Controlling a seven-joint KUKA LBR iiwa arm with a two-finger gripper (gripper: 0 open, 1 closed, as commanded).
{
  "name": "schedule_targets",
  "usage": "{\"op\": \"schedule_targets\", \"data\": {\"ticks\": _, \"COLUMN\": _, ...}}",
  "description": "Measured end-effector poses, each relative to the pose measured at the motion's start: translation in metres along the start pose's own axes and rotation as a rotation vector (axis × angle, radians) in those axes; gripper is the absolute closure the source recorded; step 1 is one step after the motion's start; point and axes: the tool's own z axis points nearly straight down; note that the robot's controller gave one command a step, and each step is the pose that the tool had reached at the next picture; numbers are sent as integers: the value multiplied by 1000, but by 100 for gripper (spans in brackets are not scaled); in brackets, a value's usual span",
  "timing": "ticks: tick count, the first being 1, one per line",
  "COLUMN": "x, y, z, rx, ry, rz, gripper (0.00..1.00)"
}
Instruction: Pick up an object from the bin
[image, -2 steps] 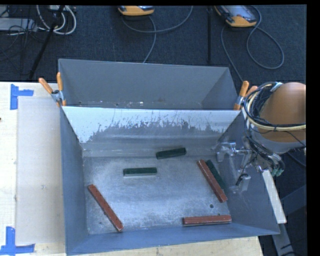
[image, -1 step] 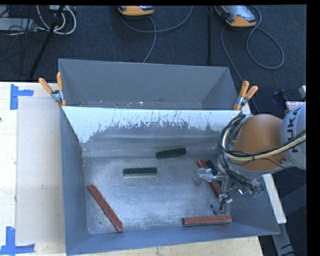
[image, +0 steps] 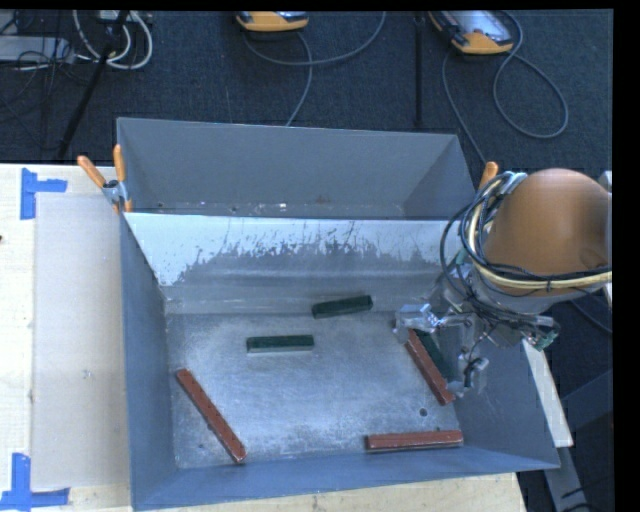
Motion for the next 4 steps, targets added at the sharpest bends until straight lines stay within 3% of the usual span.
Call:
{"op": "schedule_targets", "data": {"ticks": 1, "x": -7, "y": 13, "z": 97, "rx": -10, "ry": 9, "rz": -243, "gripper": 0}}
{"op": "schedule_targets", "data": {"ticks": 2, "x": -16, "y": -36, "z": 15, "rx": 5, "ry": -1, "rz": -223, "gripper": 0}}
{"op": "schedule_targets", "data": {"ticks": 3, "x": -7, "y": -31, "z": 99, "rx": -12, "ry": 8, "rz": -480, "gripper": 0}}
{"op": "schedule_targets", "data": {"ticks": 4, "x": -7, "y": -82, "z": 111, "rx": -23, "ry": -5, "rz": -361, "gripper": 0}}
